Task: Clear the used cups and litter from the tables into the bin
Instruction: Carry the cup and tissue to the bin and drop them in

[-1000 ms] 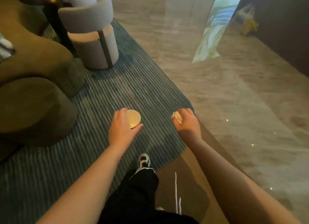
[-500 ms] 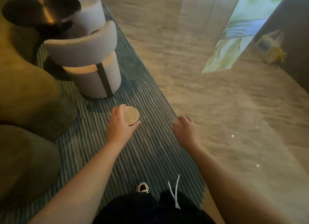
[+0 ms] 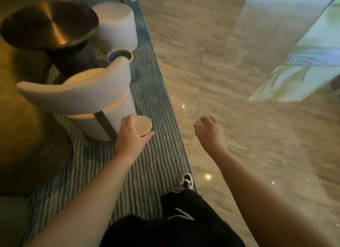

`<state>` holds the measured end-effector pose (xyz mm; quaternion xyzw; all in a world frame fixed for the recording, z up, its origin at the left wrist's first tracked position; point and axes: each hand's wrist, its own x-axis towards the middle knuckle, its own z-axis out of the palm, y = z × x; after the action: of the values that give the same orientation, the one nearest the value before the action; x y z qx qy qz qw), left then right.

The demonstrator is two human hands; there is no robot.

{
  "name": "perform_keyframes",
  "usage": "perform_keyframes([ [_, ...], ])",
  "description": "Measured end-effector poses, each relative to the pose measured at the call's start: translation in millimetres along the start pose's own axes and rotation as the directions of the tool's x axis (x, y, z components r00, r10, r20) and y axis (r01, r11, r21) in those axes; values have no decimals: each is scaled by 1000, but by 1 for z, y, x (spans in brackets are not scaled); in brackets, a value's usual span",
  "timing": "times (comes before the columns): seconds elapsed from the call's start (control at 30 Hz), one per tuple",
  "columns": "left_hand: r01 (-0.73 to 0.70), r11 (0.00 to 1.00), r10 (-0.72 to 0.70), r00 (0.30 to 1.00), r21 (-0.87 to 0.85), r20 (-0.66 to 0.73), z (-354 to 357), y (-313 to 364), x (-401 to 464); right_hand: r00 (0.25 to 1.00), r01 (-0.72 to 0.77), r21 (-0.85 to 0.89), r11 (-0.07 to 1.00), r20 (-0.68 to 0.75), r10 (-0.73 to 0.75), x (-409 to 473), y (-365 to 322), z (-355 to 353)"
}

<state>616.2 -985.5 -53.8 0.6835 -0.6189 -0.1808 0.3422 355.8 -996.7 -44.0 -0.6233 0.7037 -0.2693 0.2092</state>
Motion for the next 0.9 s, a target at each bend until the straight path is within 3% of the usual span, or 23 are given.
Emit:
perform_keyframes([
  [0.2,76,997,-75,993,13,-92,63,57,155,991,61,-33,998,123,-57,183,12,-34],
  [0.37,151,989,-149,979,-2,-136,98,66,265,982,101,-28,995,166,-95,309,13,-23],
  [0.63,254,967,-251,936,-20,-246,148,8,483,955,212,-35,977,222,-200,566,-24,56],
  [0.9,458,882,-462,802,-108,-378,135,-49,708,840,323,72,944,439,-321,806,-135,144],
])
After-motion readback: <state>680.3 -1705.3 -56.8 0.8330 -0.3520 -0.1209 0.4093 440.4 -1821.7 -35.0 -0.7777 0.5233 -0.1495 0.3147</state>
